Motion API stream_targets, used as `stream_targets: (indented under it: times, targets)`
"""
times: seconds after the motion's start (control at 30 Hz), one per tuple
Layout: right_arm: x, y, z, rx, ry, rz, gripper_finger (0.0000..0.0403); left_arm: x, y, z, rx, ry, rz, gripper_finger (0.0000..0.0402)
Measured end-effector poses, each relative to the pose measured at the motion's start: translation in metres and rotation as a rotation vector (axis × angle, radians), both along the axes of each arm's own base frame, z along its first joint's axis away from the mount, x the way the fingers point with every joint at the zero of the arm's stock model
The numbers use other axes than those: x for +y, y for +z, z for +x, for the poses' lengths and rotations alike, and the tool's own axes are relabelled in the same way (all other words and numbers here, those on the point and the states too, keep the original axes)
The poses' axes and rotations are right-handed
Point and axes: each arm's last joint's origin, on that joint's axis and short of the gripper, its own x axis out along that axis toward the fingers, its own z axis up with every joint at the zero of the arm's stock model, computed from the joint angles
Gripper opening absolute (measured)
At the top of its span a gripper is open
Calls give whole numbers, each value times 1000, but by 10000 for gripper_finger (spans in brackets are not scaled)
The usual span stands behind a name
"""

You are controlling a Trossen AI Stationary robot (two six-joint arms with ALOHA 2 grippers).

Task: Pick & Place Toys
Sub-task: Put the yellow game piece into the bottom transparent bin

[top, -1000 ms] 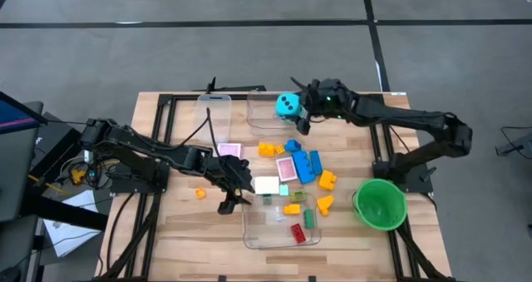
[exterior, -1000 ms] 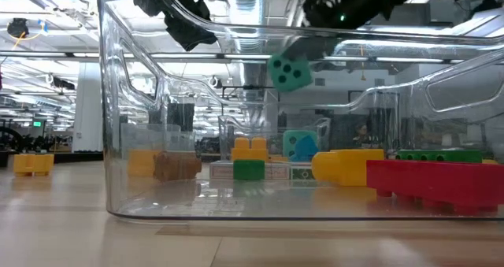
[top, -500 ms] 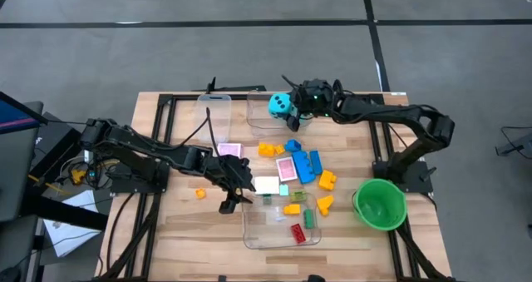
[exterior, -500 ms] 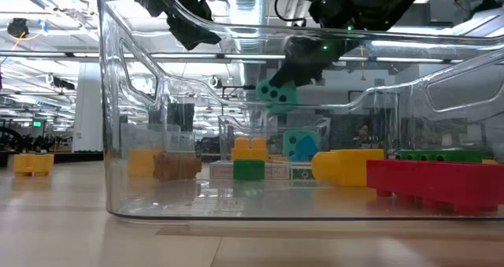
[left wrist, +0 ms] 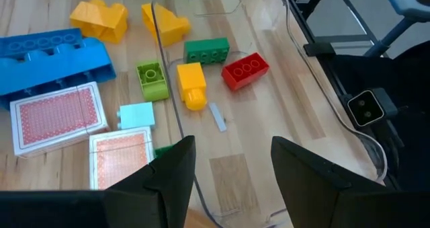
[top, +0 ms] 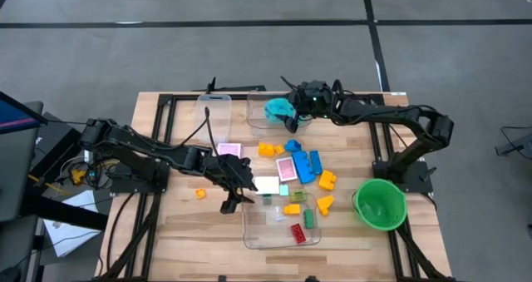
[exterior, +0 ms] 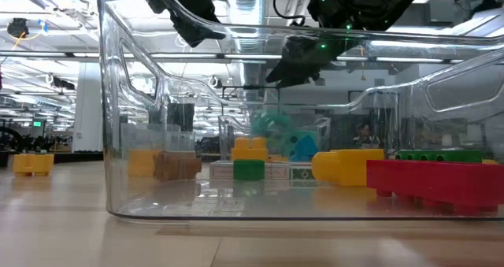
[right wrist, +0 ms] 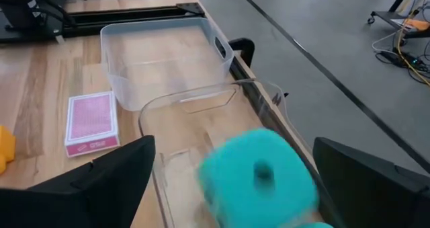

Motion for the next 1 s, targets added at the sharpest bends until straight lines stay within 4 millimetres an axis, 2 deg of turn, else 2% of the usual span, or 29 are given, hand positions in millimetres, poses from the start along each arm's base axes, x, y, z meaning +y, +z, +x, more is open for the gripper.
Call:
stream_targets:
  times: [0.63,0.8,1.0]
  targets:
    - [1,0,1,-3,3,-1,396,0,0,0,-1,-1,-1,191]
    - [6,0,3,-2,18,1,397,0,0,0,-2,-1,-1,191]
    - [21,2,8,-8,54,20,397,0,0,0,-4,-1,-1,191]
